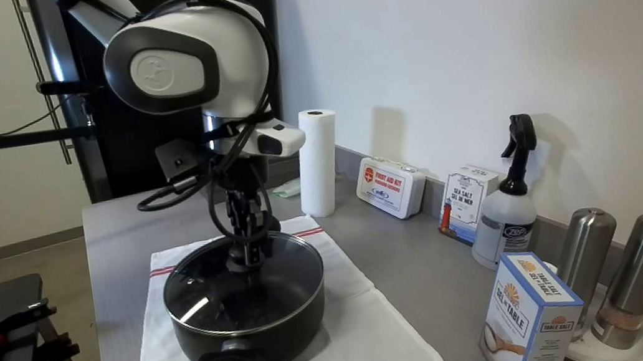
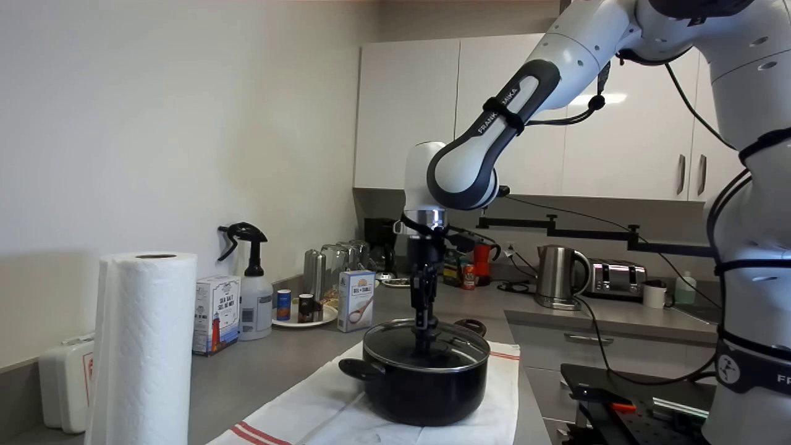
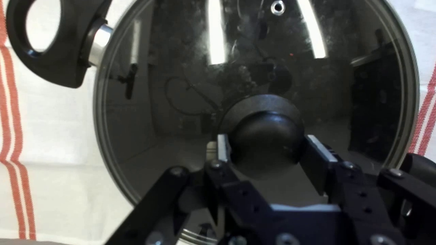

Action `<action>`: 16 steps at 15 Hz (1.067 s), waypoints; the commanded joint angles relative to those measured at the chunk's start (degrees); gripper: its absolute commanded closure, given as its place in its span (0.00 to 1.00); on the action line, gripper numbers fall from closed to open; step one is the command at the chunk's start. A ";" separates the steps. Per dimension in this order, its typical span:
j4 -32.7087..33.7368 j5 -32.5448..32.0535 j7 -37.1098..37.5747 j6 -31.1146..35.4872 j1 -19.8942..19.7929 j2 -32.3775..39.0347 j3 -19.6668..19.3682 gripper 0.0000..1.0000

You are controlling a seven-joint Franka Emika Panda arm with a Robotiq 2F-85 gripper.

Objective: Put the glass lid on the black pot

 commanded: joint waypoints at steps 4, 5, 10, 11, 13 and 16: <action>-0.73 -0.27 1.09 -0.69 0.43 -1.73 -0.02 0.00; -0.81 -0.27 1.09 -0.61 0.45 -1.88 -0.01 0.00; -0.84 -0.33 1.16 -0.61 0.46 -2.31 -0.04 0.00; -0.91 -0.33 1.15 -0.54 0.47 -2.52 -0.04 0.00; -0.96 -0.57 1.49 -0.54 0.53 -2.82 -0.11 0.00; 0.00 -0.03 0.17 -0.16 0.13 -1.44 -0.09 0.00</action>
